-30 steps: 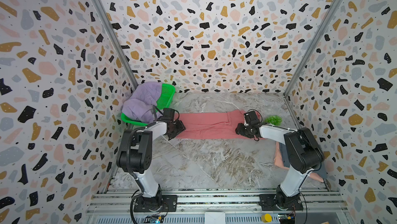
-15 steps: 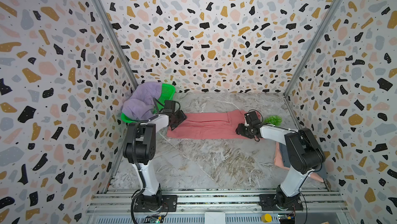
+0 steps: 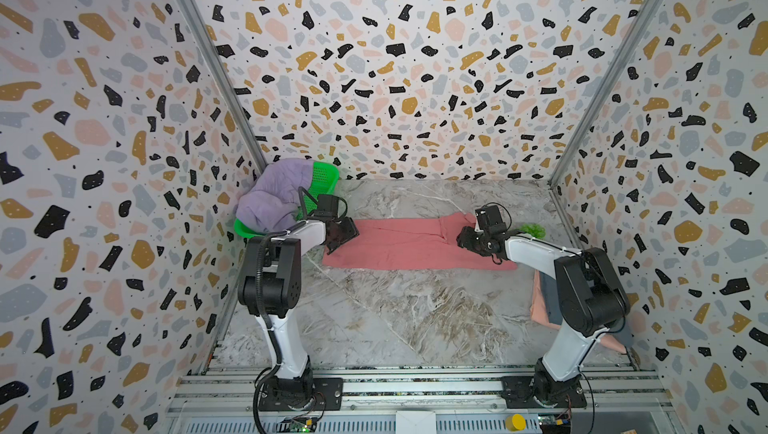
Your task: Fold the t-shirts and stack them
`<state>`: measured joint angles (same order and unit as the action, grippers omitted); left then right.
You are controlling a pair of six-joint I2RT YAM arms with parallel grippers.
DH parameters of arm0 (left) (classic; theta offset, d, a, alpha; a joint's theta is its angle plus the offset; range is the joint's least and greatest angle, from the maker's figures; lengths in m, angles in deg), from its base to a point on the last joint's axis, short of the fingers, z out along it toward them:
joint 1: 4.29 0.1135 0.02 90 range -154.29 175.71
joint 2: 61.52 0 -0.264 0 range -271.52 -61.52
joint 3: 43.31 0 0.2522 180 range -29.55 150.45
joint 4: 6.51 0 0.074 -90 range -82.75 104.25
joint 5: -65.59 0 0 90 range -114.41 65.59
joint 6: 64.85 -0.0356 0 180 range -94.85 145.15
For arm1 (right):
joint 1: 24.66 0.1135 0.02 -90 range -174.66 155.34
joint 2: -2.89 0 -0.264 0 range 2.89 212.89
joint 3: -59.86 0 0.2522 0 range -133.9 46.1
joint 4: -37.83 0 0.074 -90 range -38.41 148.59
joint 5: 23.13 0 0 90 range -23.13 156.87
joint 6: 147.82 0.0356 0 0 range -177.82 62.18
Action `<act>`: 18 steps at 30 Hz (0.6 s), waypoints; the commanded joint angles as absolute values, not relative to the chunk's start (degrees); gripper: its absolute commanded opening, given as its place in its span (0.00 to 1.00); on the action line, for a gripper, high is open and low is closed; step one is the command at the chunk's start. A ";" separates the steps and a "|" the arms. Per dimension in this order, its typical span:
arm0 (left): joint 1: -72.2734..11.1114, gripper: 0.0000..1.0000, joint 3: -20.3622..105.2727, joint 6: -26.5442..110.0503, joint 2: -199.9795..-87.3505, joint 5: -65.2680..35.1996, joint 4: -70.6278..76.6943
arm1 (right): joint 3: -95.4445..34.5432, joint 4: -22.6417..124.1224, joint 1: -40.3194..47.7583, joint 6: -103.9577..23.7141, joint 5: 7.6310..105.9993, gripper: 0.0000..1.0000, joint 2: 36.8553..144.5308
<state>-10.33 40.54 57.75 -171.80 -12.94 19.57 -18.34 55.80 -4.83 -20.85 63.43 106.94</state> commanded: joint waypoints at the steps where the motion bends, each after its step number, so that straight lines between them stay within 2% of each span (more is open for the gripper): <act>1: -10.62 0.62 36.55 55.12 -171.95 -14.39 21.19 | -22.36 57.58 -4.30 -20.53 62.23 0.59 111.22; 12: -12.21 0.62 12.96 56.89 -157.23 -14.11 21.16 | -30.49 56.28 -2.27 -19.22 55.52 0.58 122.71; 18: -21.04 0.61 4.64 55.22 -148.74 -6.90 24.45 | -45.86 53.33 -2.16 -22.79 49.35 0.59 133.80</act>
